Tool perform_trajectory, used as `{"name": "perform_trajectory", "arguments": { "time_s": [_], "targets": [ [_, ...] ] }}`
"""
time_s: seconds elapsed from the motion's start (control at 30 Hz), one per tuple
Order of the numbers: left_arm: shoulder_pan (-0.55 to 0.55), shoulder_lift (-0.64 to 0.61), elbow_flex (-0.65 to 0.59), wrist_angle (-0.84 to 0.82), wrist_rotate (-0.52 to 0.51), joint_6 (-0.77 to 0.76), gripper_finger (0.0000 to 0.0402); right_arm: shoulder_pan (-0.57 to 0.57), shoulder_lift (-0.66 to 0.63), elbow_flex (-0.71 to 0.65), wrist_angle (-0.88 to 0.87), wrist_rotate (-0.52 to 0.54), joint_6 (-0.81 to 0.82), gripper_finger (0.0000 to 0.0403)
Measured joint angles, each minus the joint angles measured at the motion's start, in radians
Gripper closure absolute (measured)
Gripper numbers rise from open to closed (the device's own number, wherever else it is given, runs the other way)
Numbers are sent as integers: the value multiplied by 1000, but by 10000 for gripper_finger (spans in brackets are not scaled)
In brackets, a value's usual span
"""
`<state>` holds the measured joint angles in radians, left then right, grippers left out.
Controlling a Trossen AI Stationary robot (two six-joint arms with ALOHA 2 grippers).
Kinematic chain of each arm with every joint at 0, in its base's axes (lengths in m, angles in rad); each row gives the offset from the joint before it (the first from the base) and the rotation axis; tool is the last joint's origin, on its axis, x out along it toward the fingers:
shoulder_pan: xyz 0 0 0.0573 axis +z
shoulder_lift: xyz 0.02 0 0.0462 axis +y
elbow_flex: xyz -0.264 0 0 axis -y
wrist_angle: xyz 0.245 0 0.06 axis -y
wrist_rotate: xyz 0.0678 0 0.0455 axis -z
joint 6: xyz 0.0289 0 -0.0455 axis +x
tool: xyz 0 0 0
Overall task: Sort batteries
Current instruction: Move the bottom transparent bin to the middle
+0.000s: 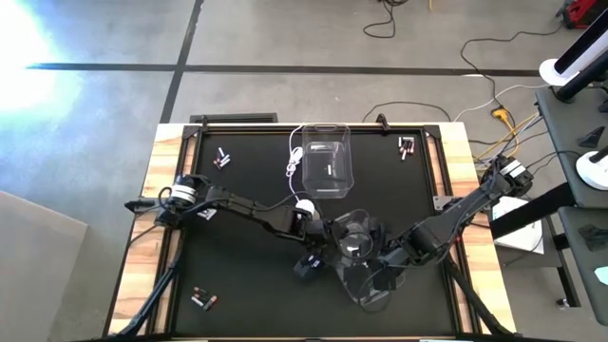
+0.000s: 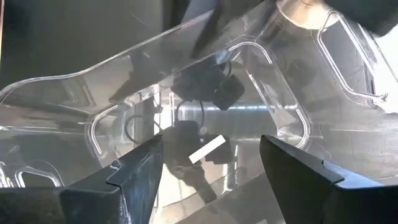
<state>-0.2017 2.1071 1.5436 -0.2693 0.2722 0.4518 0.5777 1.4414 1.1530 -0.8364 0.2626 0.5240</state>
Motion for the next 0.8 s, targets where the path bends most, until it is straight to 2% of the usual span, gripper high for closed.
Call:
{"name": "perform_trajectory", "arguments": {
  "time_s": [0.17, 0.43, 0.63, 0.7, 0.8],
  "targets": [
    [-13, 49, 9, -12, 12, 38, 320, -2, 0, 6, -22, 0, 0, 140],
    [-32, 74, 77, -75, 20, 62, 324, -2, -2, 16, -42, 0, -1, 126],
    [-35, 74, 77, -78, 38, 24, 328, -2, -9, 16, -83, 1, 0, 135],
    [-41, 74, 77, -74, 41, 15, 343, -2, -17, 16, -83, 10, -2, 140],
    [-49, 74, 77, -78, 45, 11, 385, -2, -33, 17, -96, 29, -6, 144]
  ]
}}
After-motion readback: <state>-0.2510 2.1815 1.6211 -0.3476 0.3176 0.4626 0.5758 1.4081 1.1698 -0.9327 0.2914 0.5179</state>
